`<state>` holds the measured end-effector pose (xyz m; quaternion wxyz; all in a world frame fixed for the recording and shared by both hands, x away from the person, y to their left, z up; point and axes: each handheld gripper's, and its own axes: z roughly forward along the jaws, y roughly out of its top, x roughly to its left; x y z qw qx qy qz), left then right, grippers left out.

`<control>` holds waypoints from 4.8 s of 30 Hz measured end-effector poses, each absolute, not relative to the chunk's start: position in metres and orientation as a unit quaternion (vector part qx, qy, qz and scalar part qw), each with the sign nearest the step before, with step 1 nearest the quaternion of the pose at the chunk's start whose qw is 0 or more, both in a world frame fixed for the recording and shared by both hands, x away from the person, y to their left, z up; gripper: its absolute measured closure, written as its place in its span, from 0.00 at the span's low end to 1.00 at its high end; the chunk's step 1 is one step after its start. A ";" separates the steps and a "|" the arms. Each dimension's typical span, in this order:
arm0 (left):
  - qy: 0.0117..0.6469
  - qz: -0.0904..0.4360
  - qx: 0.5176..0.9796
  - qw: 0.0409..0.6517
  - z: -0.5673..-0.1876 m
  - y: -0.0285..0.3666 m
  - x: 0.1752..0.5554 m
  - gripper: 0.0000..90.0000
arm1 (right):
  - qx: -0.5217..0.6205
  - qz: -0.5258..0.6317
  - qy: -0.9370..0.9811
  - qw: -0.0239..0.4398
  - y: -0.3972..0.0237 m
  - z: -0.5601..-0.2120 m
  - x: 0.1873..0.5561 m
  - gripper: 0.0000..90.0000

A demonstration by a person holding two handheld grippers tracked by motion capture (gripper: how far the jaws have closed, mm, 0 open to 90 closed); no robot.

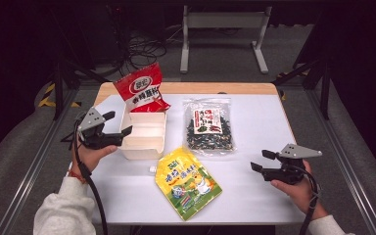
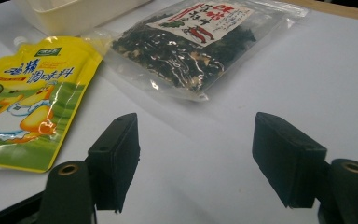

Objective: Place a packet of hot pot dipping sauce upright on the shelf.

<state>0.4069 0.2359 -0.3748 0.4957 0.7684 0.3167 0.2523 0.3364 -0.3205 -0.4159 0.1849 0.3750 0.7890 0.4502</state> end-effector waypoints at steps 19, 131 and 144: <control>0.284 0.222 0.796 0.486 -0.405 0.213 0.324 0.15 | 0.378 0.446 0.789 0.187 -0.308 -0.411 0.395 0.41; 0.259 0.100 0.843 0.461 -0.451 0.192 0.295 0.14 | 0.241 0.369 0.885 0.151 -0.310 -0.436 0.349 1.00; 0.254 0.098 0.847 0.457 -0.445 0.182 0.292 0.14 | 0.258 0.355 0.886 0.151 -0.318 -0.436 0.350 0.99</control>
